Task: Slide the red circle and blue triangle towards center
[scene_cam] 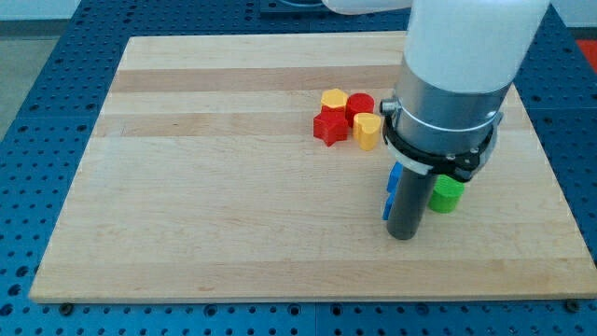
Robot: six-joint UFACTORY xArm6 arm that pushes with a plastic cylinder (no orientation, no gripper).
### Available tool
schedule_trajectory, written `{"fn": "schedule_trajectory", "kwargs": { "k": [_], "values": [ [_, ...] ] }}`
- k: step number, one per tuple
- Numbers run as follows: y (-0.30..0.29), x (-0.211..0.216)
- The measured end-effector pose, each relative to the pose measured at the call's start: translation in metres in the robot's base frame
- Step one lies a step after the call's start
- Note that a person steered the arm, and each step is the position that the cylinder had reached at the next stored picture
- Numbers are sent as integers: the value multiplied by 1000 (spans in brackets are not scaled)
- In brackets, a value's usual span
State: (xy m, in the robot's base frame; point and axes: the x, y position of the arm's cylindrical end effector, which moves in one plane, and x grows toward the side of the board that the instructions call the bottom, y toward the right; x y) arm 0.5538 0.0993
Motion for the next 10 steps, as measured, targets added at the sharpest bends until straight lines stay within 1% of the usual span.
{"fn": "schedule_trajectory", "kwargs": {
  "k": [2, 4, 6, 8, 10],
  "values": [
    [5, 0],
    [52, -3],
    [56, -42],
    [53, -94],
    [28, -143]
  ]
}}
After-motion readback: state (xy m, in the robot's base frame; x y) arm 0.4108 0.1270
